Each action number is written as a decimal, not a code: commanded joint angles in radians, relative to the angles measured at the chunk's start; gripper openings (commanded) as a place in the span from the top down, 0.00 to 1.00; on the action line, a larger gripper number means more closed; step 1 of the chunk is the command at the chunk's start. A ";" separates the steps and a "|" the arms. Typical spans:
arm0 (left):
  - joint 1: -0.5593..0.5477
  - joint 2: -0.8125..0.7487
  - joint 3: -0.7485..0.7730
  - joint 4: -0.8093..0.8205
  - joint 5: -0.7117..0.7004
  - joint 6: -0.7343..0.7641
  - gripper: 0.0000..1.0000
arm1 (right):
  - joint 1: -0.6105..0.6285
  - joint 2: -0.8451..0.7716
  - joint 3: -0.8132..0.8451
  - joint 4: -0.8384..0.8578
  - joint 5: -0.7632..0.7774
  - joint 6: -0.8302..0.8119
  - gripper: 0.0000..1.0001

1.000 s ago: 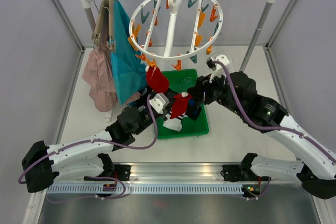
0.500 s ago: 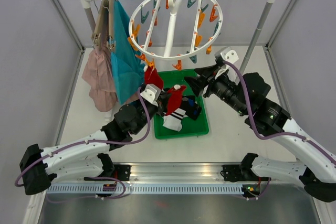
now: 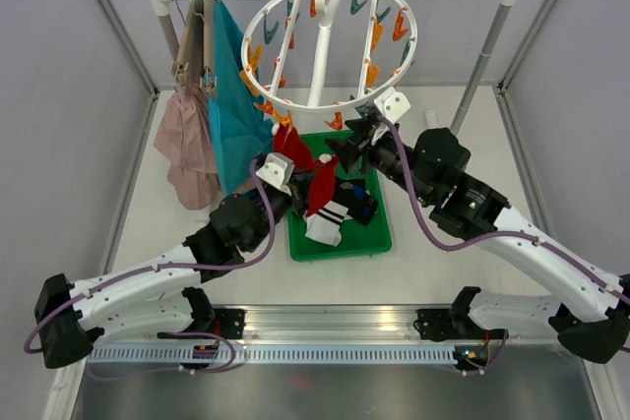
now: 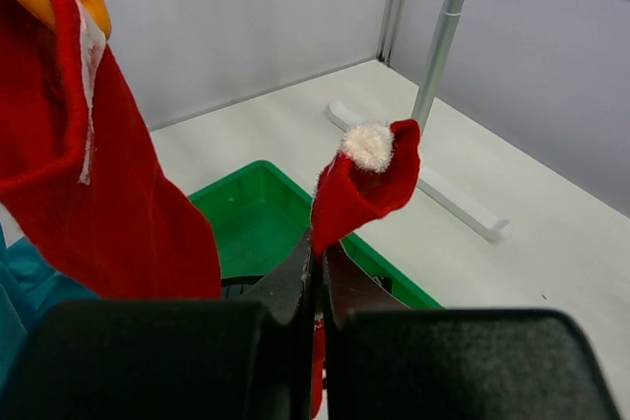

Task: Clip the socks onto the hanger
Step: Open the sock on the hanger.

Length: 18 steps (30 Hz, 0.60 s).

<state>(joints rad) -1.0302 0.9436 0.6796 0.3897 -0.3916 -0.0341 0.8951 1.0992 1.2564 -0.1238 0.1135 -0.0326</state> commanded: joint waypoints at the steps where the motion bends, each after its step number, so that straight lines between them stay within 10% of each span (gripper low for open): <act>1: -0.004 -0.016 0.054 0.003 -0.015 -0.021 0.98 | 0.007 0.028 0.005 0.076 0.032 -0.043 0.40; 18: -0.004 -0.040 0.041 -0.015 -0.018 -0.009 0.98 | 0.005 0.079 0.000 0.182 0.107 -0.078 0.39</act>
<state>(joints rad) -1.0302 0.9215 0.6922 0.3729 -0.3916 -0.0338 0.8951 1.1751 1.2503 -0.0048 0.1986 -0.0940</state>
